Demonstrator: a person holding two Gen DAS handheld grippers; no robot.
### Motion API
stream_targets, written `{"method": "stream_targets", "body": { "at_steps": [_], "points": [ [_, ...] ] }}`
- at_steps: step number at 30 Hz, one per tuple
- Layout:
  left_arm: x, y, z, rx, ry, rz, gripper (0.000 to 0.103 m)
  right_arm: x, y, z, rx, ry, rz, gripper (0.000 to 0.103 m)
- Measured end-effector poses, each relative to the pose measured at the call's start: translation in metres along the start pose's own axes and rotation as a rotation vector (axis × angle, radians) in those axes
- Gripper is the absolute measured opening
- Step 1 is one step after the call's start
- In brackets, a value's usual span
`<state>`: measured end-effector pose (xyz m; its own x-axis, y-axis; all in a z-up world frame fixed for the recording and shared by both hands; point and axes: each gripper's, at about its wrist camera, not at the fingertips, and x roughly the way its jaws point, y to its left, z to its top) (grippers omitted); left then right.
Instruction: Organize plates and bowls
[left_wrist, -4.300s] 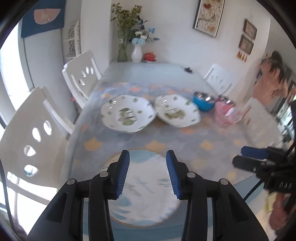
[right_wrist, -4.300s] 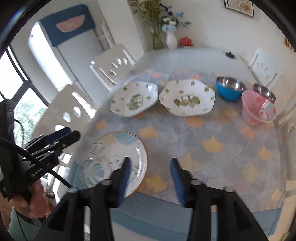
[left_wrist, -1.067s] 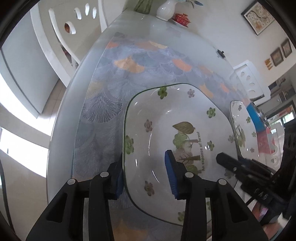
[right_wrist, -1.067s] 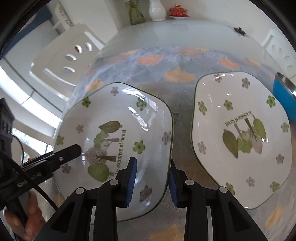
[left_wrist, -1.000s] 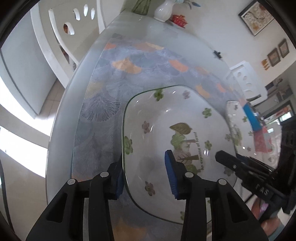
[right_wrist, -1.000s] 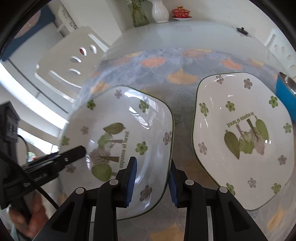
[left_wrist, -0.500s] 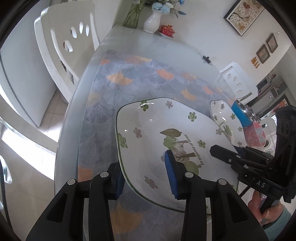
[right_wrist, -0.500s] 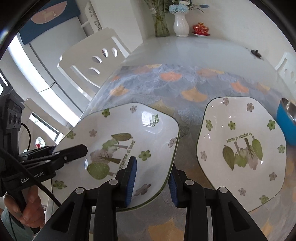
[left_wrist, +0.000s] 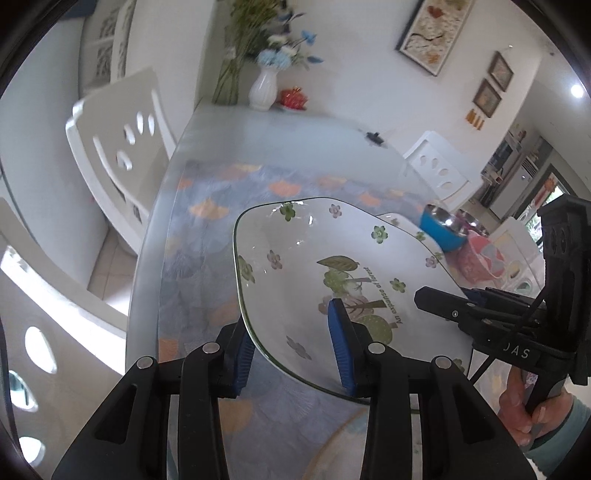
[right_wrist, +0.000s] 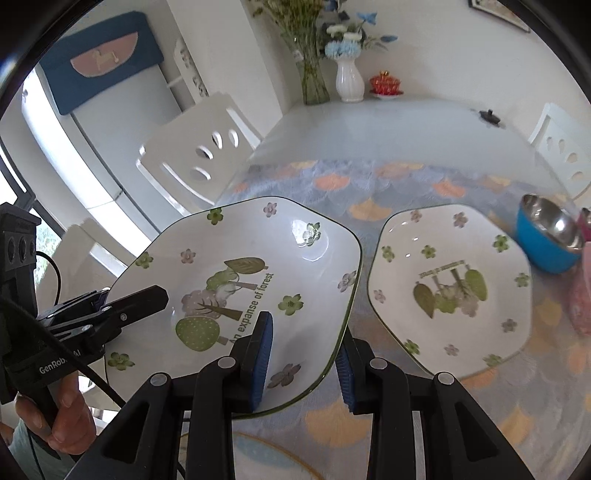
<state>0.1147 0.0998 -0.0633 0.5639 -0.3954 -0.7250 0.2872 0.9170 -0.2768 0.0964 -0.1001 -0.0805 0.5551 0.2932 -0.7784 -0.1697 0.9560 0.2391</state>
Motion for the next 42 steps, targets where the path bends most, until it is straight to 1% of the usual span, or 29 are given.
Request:
{"method": "stream_targets", "body": {
  "at_steps": [5, 9, 12, 18, 23, 29, 35, 42],
  "points": [
    [-0.033, -0.018, -0.016, -0.015, -0.033, -0.014, 0.033, -0.04, 0.007, -0.015, -0.012, -0.055, 0.001, 0.031],
    [-0.056, -0.034, -0.037, -0.009, -0.046, 0.004, 0.033, -0.067, 0.012, -0.036, -0.033, -0.076, 0.002, 0.031],
    [-0.068, -0.044, -0.054, -0.016, -0.039, 0.011, 0.033, -0.081, 0.015, -0.053, -0.05, -0.074, 0.005, 0.031],
    [-0.083, -0.061, -0.098, -0.059, -0.006, 0.022, 0.033, -0.101, 0.015, -0.097, -0.062, -0.02, 0.023, 0.031],
    [-0.088, -0.072, -0.138, -0.097, 0.035, 0.027, 0.033, -0.107, 0.008, -0.136, -0.053, 0.049, 0.032, 0.031],
    [-0.086, -0.078, -0.179, -0.141, 0.085, 0.029, 0.033, -0.109, 0.005, -0.173, -0.056, 0.113, 0.024, 0.031],
    [-0.081, -0.078, -0.203, -0.166, 0.119, 0.047, 0.033, -0.1, 0.003, -0.198, -0.036, 0.182, 0.025, 0.032],
    [-0.079, -0.073, -0.216, -0.176, 0.143, 0.063, 0.033, -0.093, 0.004, -0.207, -0.001, 0.222, 0.035, 0.032]
  ]
}}
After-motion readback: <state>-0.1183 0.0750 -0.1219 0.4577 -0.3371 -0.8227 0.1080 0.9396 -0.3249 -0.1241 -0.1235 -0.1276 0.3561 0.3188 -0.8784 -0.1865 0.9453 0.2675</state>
